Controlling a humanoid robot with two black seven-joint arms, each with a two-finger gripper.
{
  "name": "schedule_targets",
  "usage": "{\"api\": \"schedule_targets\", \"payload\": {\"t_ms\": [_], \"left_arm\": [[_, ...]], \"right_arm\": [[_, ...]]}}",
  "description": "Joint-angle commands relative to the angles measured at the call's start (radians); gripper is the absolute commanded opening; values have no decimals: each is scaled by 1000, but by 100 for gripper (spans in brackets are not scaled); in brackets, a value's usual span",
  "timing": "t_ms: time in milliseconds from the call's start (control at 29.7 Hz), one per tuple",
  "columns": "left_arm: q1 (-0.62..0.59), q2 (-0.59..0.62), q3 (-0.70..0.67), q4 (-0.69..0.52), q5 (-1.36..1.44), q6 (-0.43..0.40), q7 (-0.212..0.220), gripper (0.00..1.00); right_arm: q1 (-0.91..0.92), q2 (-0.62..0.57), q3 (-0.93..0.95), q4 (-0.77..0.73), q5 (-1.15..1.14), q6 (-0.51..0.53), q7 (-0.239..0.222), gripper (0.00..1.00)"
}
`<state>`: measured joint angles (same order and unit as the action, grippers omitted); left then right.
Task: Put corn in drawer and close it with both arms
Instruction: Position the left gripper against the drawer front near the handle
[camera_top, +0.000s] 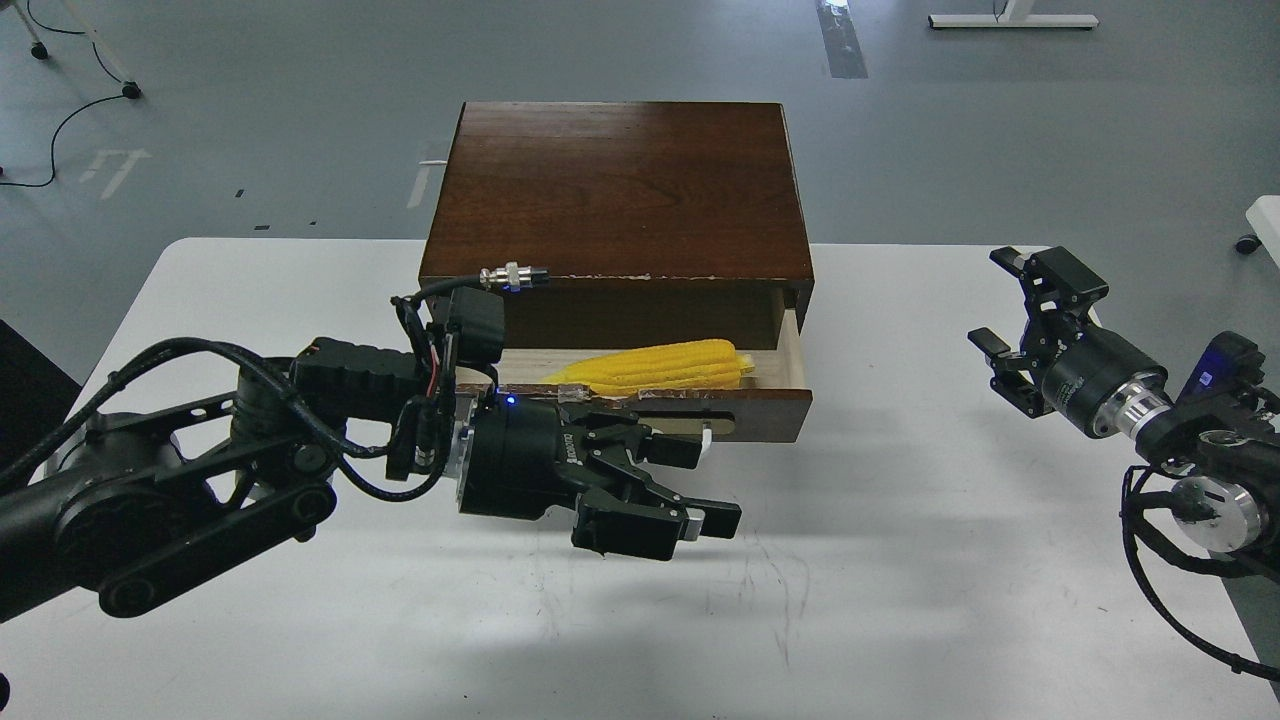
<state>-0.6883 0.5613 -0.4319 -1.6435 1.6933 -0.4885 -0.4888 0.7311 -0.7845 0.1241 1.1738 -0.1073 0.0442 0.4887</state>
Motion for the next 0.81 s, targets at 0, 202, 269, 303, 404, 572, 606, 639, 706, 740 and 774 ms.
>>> {"api": "schedule_targets", "payload": {"t_ms": [0,202,269,303,404,572,606,639,706,740,774], "left_arm": [[87,5,2,53,-12,0,0,0],[144,22,-7,126,-162,0,0,0],[144,22,-10,155,-214,0,0,0],[144,22,-14,159,-224,0,0,0],[144,20,-24,160,-248,0,0,0],[144,15,-36,203,-260,0,0,0],[144,15,-37,214,-268,0,0,0],[144,15,-40,220,-279,0,0,0],[144,17,-42,225,-291,0,0,0],[144,17,-42,225,-291,0,0,0],[144,17,-42,231,-291,0,0,0]], "right_arm": [[-3,2,0,0,0,-1,0,100],[-19,5,0,0,0,-1,0,100],[-24,5,0,0,0,-3,0,100],[-25,5,0,0,0,-1,0,100],[-27,5,0,0,0,-1,0,100],[-27,5,0,1,0,-3,0,100],[-27,7,0,3,0,-3,0,100],[-27,7,0,3,0,-3,0,100],[-29,14,0,3,0,-3,0,100],[-29,14,0,3,0,-3,0,100],[-32,17,0,3,0,-3,0,100]]}}
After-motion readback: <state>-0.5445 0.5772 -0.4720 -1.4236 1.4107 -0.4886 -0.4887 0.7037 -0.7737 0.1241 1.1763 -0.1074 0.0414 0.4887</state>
